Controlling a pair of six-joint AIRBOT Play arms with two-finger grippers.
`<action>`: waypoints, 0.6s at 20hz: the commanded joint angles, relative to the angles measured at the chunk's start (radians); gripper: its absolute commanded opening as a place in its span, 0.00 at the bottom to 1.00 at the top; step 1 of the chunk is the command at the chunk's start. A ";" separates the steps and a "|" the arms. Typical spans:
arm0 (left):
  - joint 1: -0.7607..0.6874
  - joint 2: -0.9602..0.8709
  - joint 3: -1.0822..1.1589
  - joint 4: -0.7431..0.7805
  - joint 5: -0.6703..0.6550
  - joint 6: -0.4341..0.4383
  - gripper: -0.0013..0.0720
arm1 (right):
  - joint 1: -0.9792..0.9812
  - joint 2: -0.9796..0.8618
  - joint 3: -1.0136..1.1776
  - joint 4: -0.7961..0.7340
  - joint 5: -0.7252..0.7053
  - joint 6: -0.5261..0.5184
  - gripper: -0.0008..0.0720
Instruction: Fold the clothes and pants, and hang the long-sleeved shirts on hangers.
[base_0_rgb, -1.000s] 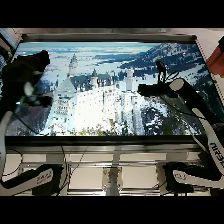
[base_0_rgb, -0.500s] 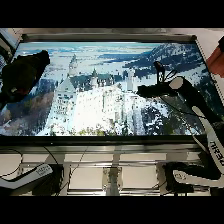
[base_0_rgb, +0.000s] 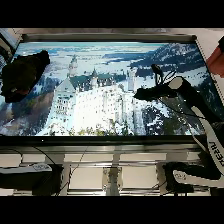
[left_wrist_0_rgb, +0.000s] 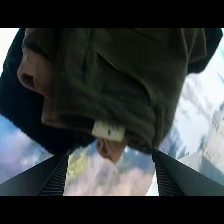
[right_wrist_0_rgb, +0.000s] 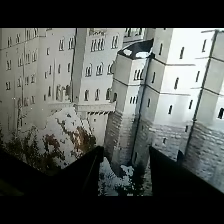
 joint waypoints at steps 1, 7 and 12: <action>0.003 -0.080 0.042 -0.005 -0.001 -0.030 0.85 | 0.039 -0.001 0.001 0.002 0.002 0.005 0.49; 0.003 -0.160 0.052 0.028 0.005 -0.037 0.84 | 0.075 -0.001 0.001 -0.003 -0.014 0.027 0.49; -0.002 -0.194 0.101 0.027 0.019 -0.033 0.76 | 0.075 -0.001 0.001 -0.004 -0.014 0.031 0.49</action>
